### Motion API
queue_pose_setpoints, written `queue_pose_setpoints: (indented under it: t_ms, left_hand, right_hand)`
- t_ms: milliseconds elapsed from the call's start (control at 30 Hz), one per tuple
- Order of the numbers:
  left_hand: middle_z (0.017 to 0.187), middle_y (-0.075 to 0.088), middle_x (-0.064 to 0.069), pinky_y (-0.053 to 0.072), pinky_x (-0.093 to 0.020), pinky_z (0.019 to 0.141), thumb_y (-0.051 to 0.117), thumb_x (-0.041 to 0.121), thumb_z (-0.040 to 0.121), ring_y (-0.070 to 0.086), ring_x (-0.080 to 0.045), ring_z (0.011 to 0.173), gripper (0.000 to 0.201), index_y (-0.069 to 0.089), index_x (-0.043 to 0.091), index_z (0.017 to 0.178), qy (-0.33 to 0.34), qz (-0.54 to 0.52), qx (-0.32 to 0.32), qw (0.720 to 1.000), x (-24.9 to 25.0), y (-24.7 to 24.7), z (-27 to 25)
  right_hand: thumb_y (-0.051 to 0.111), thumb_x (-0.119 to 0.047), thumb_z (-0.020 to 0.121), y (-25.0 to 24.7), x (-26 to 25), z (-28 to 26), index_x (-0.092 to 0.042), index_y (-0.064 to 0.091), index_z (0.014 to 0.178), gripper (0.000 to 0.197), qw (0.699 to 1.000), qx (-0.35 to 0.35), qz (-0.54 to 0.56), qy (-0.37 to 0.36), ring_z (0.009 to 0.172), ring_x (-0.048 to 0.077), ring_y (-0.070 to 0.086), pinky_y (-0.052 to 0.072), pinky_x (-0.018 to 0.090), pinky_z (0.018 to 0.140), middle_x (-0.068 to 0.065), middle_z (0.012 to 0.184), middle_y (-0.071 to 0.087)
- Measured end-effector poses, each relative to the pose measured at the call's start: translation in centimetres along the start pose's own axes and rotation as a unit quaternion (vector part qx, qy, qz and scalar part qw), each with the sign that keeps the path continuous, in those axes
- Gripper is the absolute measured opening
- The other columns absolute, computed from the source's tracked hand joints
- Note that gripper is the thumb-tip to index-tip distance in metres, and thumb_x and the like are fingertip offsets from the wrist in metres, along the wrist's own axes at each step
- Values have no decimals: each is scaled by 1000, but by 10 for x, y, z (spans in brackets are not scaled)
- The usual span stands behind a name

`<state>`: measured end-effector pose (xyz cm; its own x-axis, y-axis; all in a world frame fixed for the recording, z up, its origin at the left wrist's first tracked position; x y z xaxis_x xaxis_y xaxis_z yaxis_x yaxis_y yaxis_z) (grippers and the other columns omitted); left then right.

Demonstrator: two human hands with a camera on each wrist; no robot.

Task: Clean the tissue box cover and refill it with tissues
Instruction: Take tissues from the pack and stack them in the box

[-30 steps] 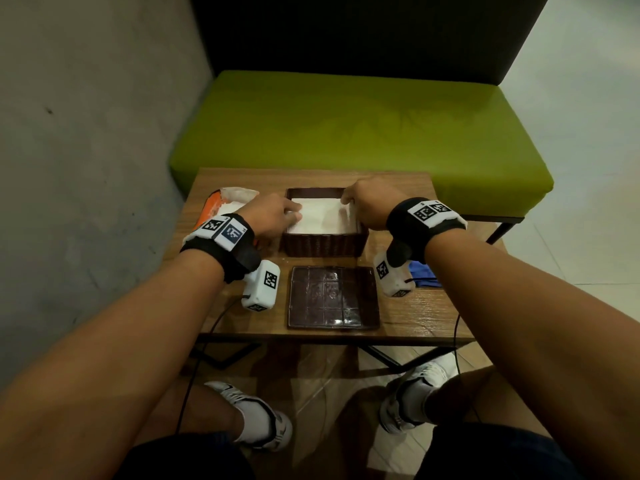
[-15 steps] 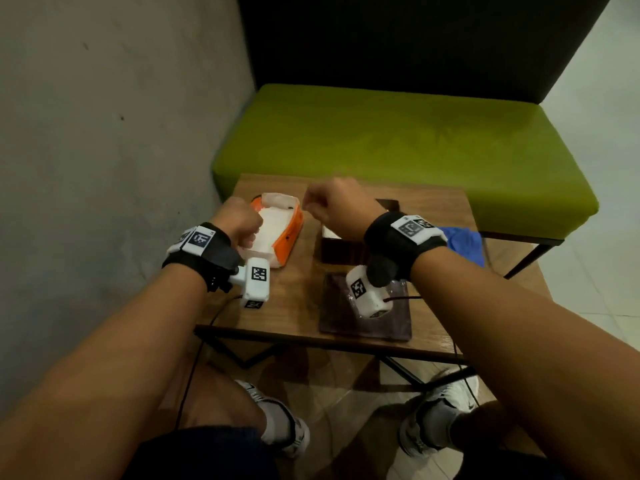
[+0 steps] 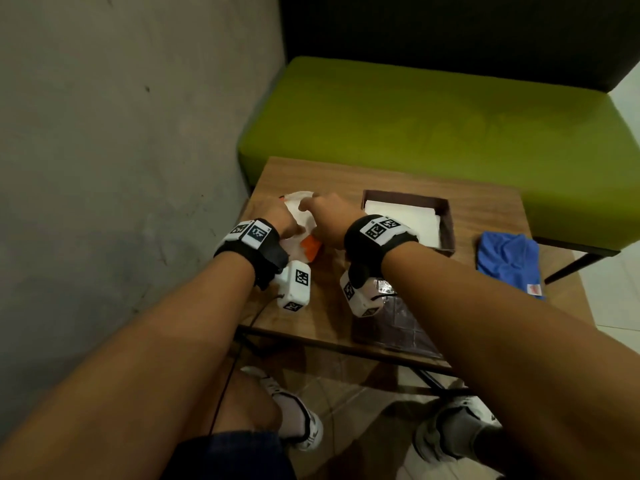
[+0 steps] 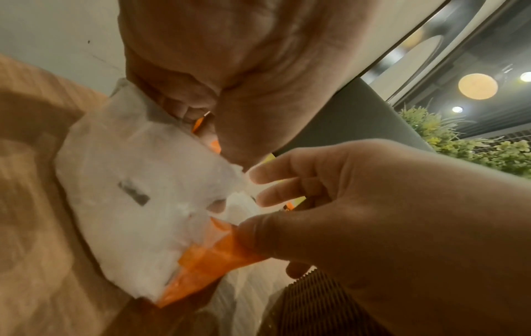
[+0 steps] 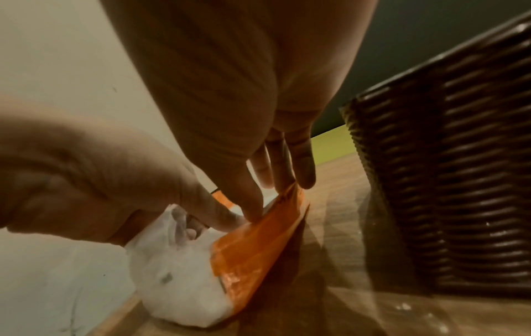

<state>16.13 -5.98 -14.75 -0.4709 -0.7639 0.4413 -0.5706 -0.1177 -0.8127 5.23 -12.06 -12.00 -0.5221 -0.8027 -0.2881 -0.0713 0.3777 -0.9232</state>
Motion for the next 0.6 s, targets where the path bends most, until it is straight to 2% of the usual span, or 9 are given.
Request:
queue_pose_setpoints:
  t_ms: [100, 200, 333, 400, 467, 533, 600]
  left_hand:
    - [153, 61, -13, 51, -42, 112, 93, 36, 85, 59, -33, 139, 86, 52, 13, 157, -16, 7, -12, 1000, -4, 2, 6]
    - [146, 64, -15, 51, -41, 105, 85, 31, 94, 61, -35, 136, 66, 59, 7, 150, -17, 17, -31, 999, -3, 6, 7]
    - [138, 68, -11, 57, -38, 96, 95, 27, 81, 67, -33, 125, 71, 63, 11, 142, -47, -5, 12, 999, -8, 3, 9]
    - [129, 69, -12, 53, -37, 85, 93, 19, 84, 67, -32, 112, 55, 67, 10, 131, -53, -17, 22, 998, -7, 1, 6]
    - [117, 68, -11, 50, -37, 81, 89, 16, 86, 62, -29, 101, 46, 68, 10, 126, -46, -43, 15, 998, -7, 2, 6]
    - [113, 66, -8, 49, -38, 83, 90, 15, 85, 61, -27, 103, 47, 68, 10, 126, -35, -89, 6, 995, -7, 1, 3]
    - [109, 69, -7, 49, -36, 79, 89, 14, 83, 67, -28, 105, 42, 70, 11, 120, -20, -128, 1, 992, -9, -2, 3]
  right_hand:
    - [68, -6, 96, 3, 5, 3, -15, 46, 156, 64, 1000, -16, 14, 17, 133, 40, 56, 52, 47, 106, 19, 153, 48]
    - [72, -8, 94, 4, 5, 6, -16, 41, 159, 72, 999, -17, 32, 22, 136, 42, 54, 51, 47, 107, 20, 154, 42]
    - [69, -3, 94, -1, 1, 10, -15, 38, 162, 75, 998, 0, 59, 25, 140, 41, 51, 48, 44, 110, 20, 156, 41]
    - [71, -3, 93, -6, -1, 12, -14, 38, 161, 76, 998, 11, 65, 26, 142, 38, 49, 46, 43, 114, 19, 158, 43]
    - [70, -3, 94, -11, -3, 13, -12, 41, 159, 72, 997, 22, 65, 25, 143, 36, 49, 45, 42, 116, 17, 157, 47]
    - [67, -1, 95, -15, -3, 12, -12, 42, 158, 68, 996, 32, 76, 27, 142, 35, 49, 44, 39, 113, 17, 156, 49]
    - [64, 0, 96, -19, 0, 9, -13, 39, 159, 69, 994, 42, 96, 32, 142, 35, 49, 45, 36, 107, 16, 158, 46]
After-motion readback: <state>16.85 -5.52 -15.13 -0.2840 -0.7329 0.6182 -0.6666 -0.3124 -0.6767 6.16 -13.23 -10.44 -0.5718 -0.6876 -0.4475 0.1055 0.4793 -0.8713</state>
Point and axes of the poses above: each hand's wrist, its own z-axis towards the middle knuckle, its own y-axis out of the palm, x = y × z, the point moved 6 cm from there along z, towards the middle knuckle
